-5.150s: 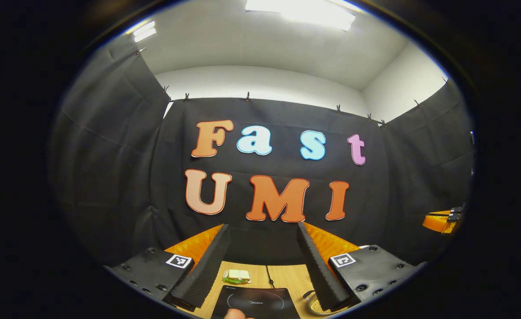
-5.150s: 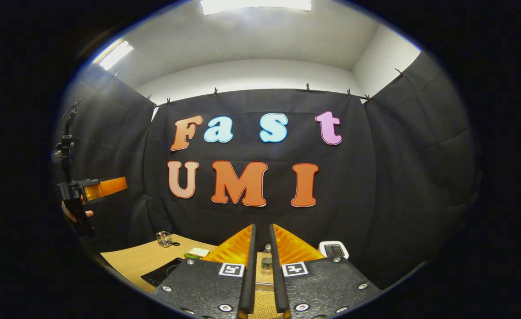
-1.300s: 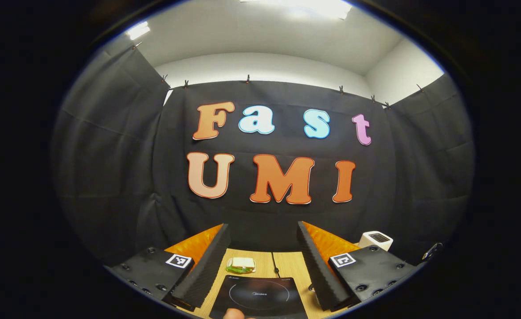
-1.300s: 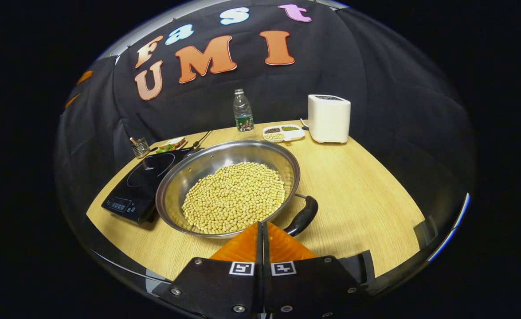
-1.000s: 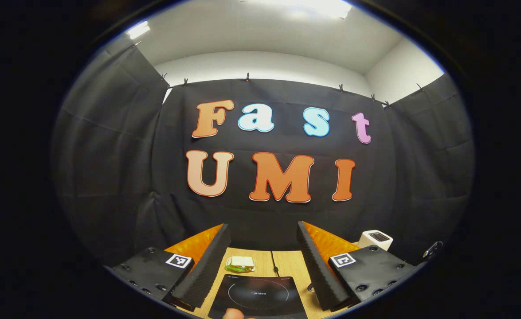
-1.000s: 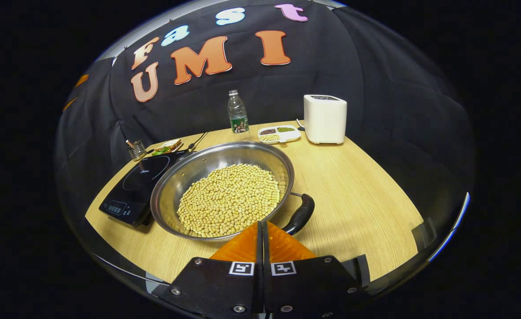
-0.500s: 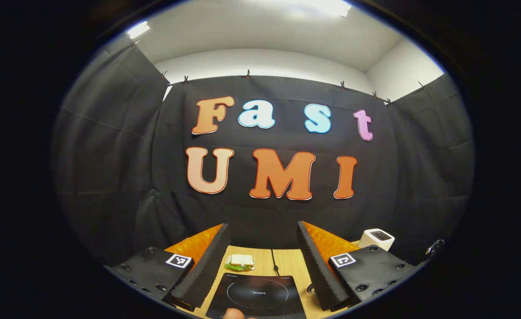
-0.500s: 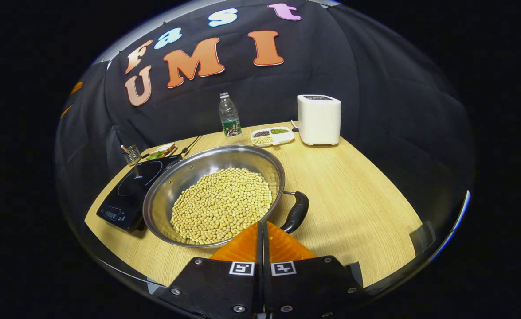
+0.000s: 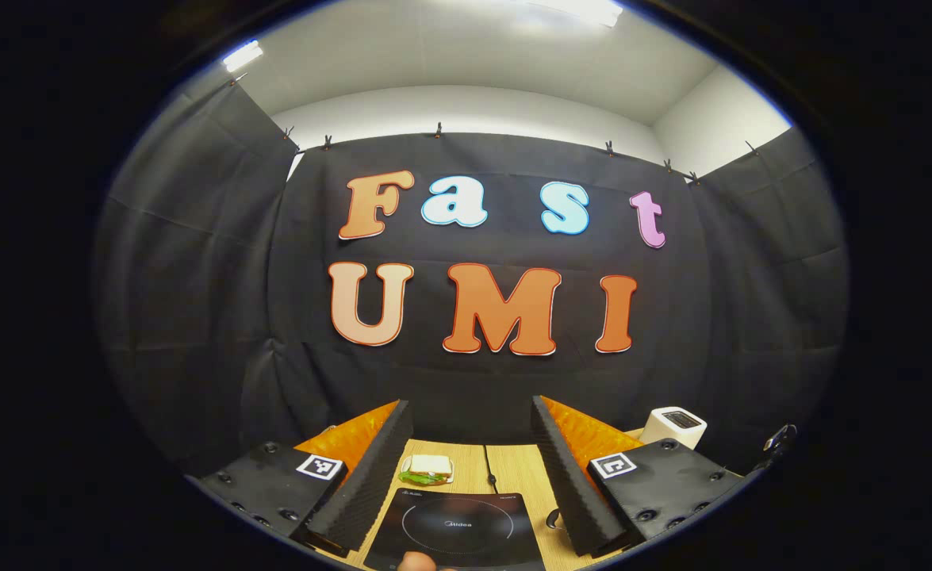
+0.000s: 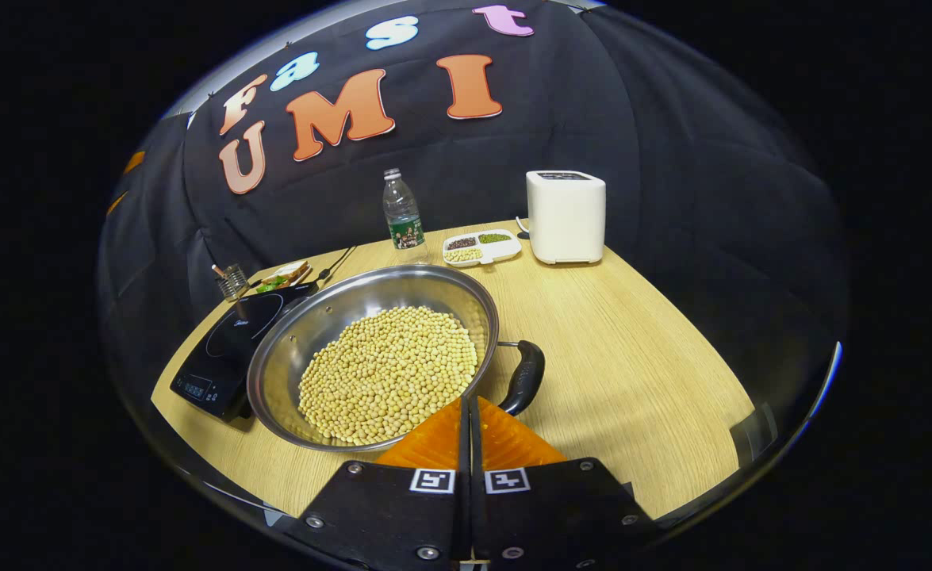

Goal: First push the handle of the pot to place it horizontally, then grasp the pot with both hands and set it on the induction cooktop.

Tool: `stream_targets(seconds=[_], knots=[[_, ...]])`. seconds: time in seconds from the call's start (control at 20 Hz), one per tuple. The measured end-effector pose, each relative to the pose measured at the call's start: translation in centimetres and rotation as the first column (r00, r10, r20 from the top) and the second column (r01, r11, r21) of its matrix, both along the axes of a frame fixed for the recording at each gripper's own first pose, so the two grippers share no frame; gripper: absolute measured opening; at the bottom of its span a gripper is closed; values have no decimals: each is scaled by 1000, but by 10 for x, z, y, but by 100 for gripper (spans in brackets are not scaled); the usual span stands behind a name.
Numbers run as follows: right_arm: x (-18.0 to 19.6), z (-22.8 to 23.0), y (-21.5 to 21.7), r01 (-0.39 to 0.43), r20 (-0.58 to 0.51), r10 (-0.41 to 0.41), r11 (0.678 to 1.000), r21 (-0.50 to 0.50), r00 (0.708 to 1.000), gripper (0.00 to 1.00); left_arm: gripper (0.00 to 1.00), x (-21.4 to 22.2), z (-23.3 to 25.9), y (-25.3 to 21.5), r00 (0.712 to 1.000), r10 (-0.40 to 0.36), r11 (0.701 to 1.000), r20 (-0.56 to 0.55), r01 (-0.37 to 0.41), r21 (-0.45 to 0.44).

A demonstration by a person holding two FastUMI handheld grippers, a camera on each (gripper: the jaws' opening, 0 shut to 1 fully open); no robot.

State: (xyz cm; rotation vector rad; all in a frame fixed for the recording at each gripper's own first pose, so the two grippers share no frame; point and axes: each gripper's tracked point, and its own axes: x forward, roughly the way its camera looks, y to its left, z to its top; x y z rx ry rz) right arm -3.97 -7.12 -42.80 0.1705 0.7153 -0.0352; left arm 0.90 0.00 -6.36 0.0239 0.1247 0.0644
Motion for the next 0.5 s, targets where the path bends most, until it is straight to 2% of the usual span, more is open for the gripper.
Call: stream_targets(seconds=[0.5], knots=[[9, -2, -9, 5, 5, -5, 1000, 6, 1000, 0, 99, 2, -3, -9, 1000, -4, 1000, -7, 4, 5]])
